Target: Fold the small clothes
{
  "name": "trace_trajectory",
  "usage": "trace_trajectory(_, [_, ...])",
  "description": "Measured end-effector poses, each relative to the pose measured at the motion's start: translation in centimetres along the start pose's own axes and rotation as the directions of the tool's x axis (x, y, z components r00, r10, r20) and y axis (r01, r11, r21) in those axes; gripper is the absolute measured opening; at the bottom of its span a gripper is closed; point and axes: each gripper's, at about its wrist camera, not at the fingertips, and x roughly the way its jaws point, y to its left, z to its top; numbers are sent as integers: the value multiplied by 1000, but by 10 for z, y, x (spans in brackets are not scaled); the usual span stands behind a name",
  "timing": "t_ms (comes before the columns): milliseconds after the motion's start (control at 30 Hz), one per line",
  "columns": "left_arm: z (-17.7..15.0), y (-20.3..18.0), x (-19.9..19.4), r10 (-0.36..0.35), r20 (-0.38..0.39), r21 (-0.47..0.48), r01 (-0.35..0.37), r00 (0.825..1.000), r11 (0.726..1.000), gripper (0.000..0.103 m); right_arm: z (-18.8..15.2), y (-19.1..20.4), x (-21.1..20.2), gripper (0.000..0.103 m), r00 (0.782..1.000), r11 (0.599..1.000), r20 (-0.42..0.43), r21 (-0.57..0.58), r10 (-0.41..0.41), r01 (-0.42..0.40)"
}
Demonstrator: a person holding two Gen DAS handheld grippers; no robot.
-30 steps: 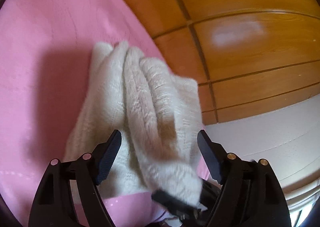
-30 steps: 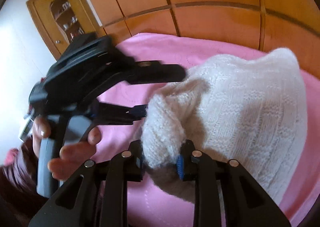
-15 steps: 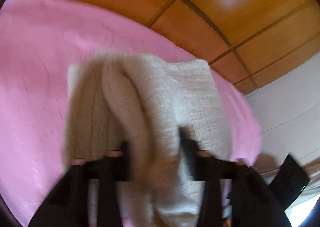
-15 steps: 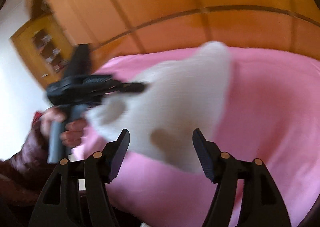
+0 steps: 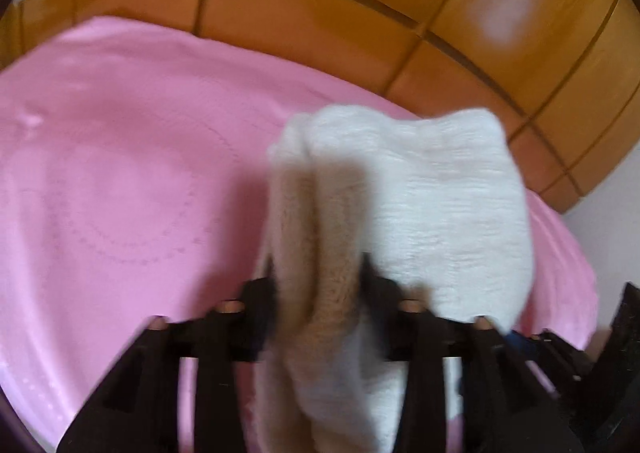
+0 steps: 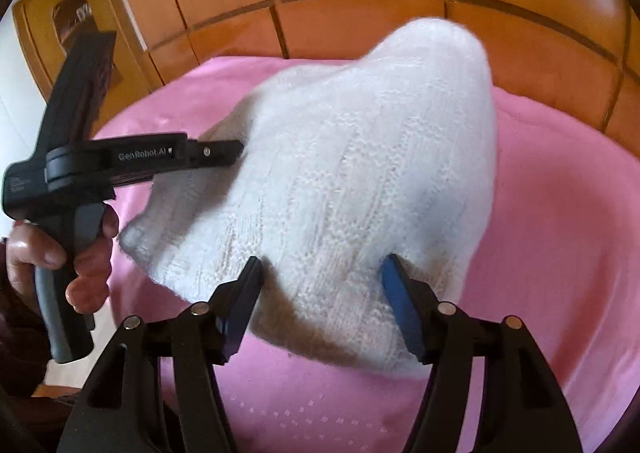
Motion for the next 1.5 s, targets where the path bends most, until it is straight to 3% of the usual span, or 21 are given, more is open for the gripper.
trace_trajectory(133, [2, -6, -17, 51, 46, 31, -52, 998, 998, 59, 8, -14, -12, 69, 999, 998, -5, 21, 53, -53])
trace_trajectory(200, [3, -11, -17, 69, 56, 54, -72, 996, 996, 59, 16, -28, -33, 70, 994, 993, 39, 56, 102, -104])
trace_trajectory(333, [5, -14, -5, 96, 40, 49, -98, 995, 994, 59, 43, -49, -51, 70, 989, 988, 121, 114, 87, -101])
trace_trajectory(400, [4, -11, -6, 104, 45, 40, -105, 994, 994, 64, 62, -53, -49, 67, 989, 990, 136, 118, 57, -74])
trace_trajectory(533, [3, -10, -2, 125, 54, 54, -128, 991, 990, 71, 96, -48, -23, 64, 991, 992, 127, 111, 38, -53])
trace_trajectory(667, [2, -8, 6, 134, 48, 69, -137, 990, 988, 73, 98, -43, 52, 65, 997, 994, -17, 82, -74, 75])
trace_trajectory(800, [1, -3, 8, 129, 47, 60, -131, 991, 990, 73, 92, -35, 51, 67, 993, 993, 46, 51, -109, 106])
trace_trajectory(867, [1, -2, 8, 124, 53, 66, -128, 991, 990, 73, 94, -36, 44, 73, 995, 996, 62, 50, -81, 78])
trace_trajectory(967, [1, -2, 8, 116, 53, 68, -119, 992, 991, 73, 94, -40, 29, 92, 995, 997, 87, 69, -40, 34])
trace_trajectory(1100, [1, 0, 7, 106, 54, 63, -109, 993, 992, 73, 86, -67, 13, 96, 993, 983, 115, 182, 5, -26])
trace_trajectory(1333, [2, 3, 8, 91, 51, 66, -94, 995, 993, 73, 70, -122, 22, 97, 989, 922, 83, 361, 121, -143])
trace_trajectory(1433, [2, 4, 10, 77, 48, 67, -80, 996, 995, 75, 65, -132, 32, 99, 973, 892, 79, 389, 217, -230])
trace_trajectory(1500, [3, 9, 12, 79, 47, 60, -82, 996, 995, 83, 62, -137, 41, 100, 960, 869, 70, 412, 271, -275])
